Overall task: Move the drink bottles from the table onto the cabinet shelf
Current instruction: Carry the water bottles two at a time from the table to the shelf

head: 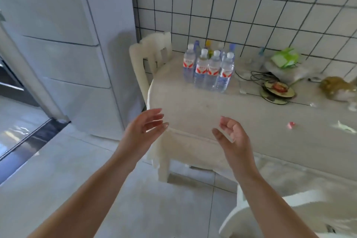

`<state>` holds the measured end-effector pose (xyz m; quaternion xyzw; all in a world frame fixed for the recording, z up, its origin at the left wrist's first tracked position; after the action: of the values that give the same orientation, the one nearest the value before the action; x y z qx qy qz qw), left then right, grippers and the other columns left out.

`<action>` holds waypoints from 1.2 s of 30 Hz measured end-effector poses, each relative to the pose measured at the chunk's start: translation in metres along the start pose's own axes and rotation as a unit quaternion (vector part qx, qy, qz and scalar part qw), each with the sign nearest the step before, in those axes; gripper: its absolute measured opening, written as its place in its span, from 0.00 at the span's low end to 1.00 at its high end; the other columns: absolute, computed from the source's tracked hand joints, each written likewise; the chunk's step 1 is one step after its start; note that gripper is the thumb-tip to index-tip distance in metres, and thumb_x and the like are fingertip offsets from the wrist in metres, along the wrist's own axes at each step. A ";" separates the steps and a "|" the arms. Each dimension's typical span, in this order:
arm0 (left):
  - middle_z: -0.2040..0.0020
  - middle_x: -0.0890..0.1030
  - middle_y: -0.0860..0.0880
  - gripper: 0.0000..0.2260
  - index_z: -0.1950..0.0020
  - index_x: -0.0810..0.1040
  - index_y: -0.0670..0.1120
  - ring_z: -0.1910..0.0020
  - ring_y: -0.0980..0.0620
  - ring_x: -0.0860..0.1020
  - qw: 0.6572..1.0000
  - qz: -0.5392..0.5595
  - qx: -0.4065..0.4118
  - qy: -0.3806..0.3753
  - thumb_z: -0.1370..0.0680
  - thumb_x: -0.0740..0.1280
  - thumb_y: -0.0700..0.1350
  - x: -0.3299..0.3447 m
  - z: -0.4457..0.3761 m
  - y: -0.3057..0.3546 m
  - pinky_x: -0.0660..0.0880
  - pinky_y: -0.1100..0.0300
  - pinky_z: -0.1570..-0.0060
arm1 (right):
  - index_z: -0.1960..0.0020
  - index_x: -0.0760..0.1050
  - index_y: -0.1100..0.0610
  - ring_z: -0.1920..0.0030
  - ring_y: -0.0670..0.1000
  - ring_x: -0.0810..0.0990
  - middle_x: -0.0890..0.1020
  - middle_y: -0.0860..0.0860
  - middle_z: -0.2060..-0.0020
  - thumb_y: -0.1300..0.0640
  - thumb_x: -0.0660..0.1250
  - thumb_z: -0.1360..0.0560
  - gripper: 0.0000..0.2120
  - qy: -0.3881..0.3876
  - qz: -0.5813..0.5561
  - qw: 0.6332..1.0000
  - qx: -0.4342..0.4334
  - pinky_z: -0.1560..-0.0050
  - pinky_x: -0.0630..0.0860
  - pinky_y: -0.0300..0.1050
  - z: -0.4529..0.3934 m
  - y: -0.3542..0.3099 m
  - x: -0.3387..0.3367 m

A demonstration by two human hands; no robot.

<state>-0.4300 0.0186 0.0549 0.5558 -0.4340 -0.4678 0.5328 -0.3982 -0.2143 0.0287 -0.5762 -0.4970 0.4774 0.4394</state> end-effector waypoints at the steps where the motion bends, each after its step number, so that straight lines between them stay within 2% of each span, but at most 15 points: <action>1: 0.45 0.82 0.53 0.14 0.44 0.78 0.55 0.44 0.55 0.80 1.000 -0.002 -0.001 -0.008 0.26 0.71 0.41 0.003 -0.014 0.000 0.75 0.57 0.42 | 0.47 0.71 0.42 0.39 0.39 0.74 0.77 0.41 0.43 0.45 0.69 0.35 0.17 0.010 -0.007 1.000 0.005 0.51 0.73 0.27 -0.009 0.002 -0.001; 3: 0.45 0.82 0.53 0.14 0.44 0.78 0.56 0.43 0.54 0.80 0.999 -0.002 -0.008 -0.031 0.26 0.71 0.40 0.012 -0.044 -0.003 0.75 0.56 0.42 | 0.47 0.71 0.42 0.38 0.40 0.74 0.77 0.40 0.44 0.50 0.70 0.32 0.15 0.036 -0.008 0.999 0.010 0.52 0.72 0.26 -0.031 0.011 -0.007; 6: 0.45 0.82 0.54 0.15 0.43 0.78 0.56 0.43 0.54 0.80 0.999 -0.013 -0.009 -0.048 0.27 0.72 0.41 0.026 -0.090 -0.007 0.75 0.55 0.40 | 0.46 0.72 0.43 0.38 0.41 0.74 0.77 0.40 0.44 0.54 0.71 0.29 0.14 0.069 0.002 0.998 0.014 0.50 0.72 0.29 -0.069 0.024 -0.017; 10: 0.43 0.82 0.51 0.17 0.38 0.77 0.50 0.43 0.53 0.80 0.998 -0.022 -0.009 -0.054 0.26 0.72 0.41 0.054 -0.157 -0.009 0.76 0.56 0.41 | 0.47 0.72 0.43 0.39 0.43 0.75 0.78 0.44 0.43 0.53 0.71 0.30 0.15 0.094 0.004 0.995 0.019 0.42 0.71 0.40 -0.131 0.045 -0.030; 13: 0.43 0.81 0.50 0.17 0.38 0.77 0.49 0.42 0.52 0.80 0.998 -0.023 -0.002 -0.062 0.26 0.71 0.39 0.083 -0.212 -0.009 0.76 0.57 0.41 | 0.48 0.72 0.43 0.40 0.43 0.76 0.78 0.41 0.46 0.56 0.72 0.30 0.15 0.111 0.003 0.994 0.019 0.42 0.71 0.40 -0.186 0.060 -0.040; 17: 0.44 0.80 0.57 0.16 0.43 0.76 0.56 0.42 0.57 0.78 0.997 -0.051 0.014 -0.057 0.26 0.72 0.40 0.126 -0.284 -0.006 0.75 0.58 0.39 | 0.48 0.72 0.43 0.40 0.43 0.76 0.78 0.38 0.47 0.57 0.72 0.29 0.15 0.111 0.016 0.994 0.014 0.40 0.71 0.41 -0.259 0.071 -0.058; 20: 0.45 0.79 0.62 0.17 0.44 0.75 0.59 0.43 0.63 0.77 0.994 -0.088 0.033 -0.055 0.26 0.72 0.41 0.156 -0.332 -0.003 0.73 0.60 0.40 | 0.46 0.71 0.43 0.39 0.43 0.75 0.78 0.41 0.46 0.56 0.72 0.29 0.16 0.109 0.044 0.993 0.016 0.39 0.71 0.42 -0.309 0.079 -0.076; 23: 0.39 0.76 0.58 0.23 0.32 0.71 0.52 0.40 0.61 0.75 0.989 -0.122 0.051 -0.063 0.26 0.72 0.42 0.185 -0.370 0.000 0.72 0.70 0.46 | 0.42 0.71 0.46 0.37 0.44 0.74 0.77 0.46 0.41 0.55 0.72 0.29 0.18 0.097 0.077 0.992 0.017 0.42 0.70 0.36 -0.350 0.086 -0.093; 26: 0.38 0.72 0.58 0.27 0.28 0.67 0.50 0.37 0.61 0.70 0.987 -0.133 0.053 -0.077 0.25 0.71 0.42 0.209 -0.400 0.000 0.71 0.63 0.40 | 0.37 0.71 0.51 0.36 0.45 0.73 0.75 0.48 0.38 0.53 0.73 0.30 0.23 0.084 0.096 0.991 0.030 0.51 0.69 0.24 -0.382 0.095 -0.103; 28: 0.35 0.69 0.57 0.31 0.26 0.64 0.49 0.35 0.63 0.68 0.983 -0.150 0.057 -0.085 0.26 0.72 0.44 0.222 -0.417 -0.003 0.69 0.58 0.35 | 0.35 0.70 0.52 0.36 0.44 0.72 0.74 0.48 0.37 0.51 0.73 0.32 0.27 0.068 0.115 0.990 0.035 0.53 0.68 0.21 -0.404 0.100 -0.106; 31: 0.34 0.66 0.58 0.35 0.24 0.60 0.50 0.41 0.73 0.66 0.980 -0.168 0.057 -0.093 0.27 0.73 0.44 0.236 -0.436 -0.008 0.69 0.58 0.36 | 0.34 0.68 0.48 0.36 0.43 0.71 0.72 0.44 0.37 0.50 0.74 0.32 0.29 0.034 0.127 0.990 0.043 0.49 0.70 0.29 -0.434 0.109 -0.101; 33: 0.34 0.65 0.58 0.36 0.23 0.58 0.49 0.38 0.69 0.63 0.977 -0.179 0.055 -0.099 0.27 0.73 0.43 0.243 -0.447 -0.012 0.70 0.61 0.37 | 0.34 0.66 0.46 0.35 0.44 0.69 0.70 0.42 0.37 0.51 0.74 0.32 0.30 0.009 0.115 0.992 0.052 0.45 0.70 0.38 -0.450 0.119 -0.096; 36: 0.28 0.65 0.57 0.38 0.22 0.56 0.50 0.34 0.63 0.63 0.976 -0.192 0.031 -0.097 0.27 0.73 0.44 0.248 -0.464 -0.021 0.72 0.59 0.38 | 0.31 0.63 0.43 0.32 0.42 0.67 0.68 0.42 0.33 0.52 0.74 0.32 0.33 -0.040 0.114 0.991 0.055 0.42 0.70 0.41 -0.468 0.133 -0.090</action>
<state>0.0718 -0.1369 0.0169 0.5973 -0.3831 -0.5994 0.3704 0.0791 -0.3348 -0.0175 -0.5844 -0.4180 0.5740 0.3928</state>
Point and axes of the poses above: each hand's wrist, its own z-axis away from the middle knuckle, its own x-axis out of the palm, y = z × x, the point moved 4 cm from there along -z, towards the middle knuckle
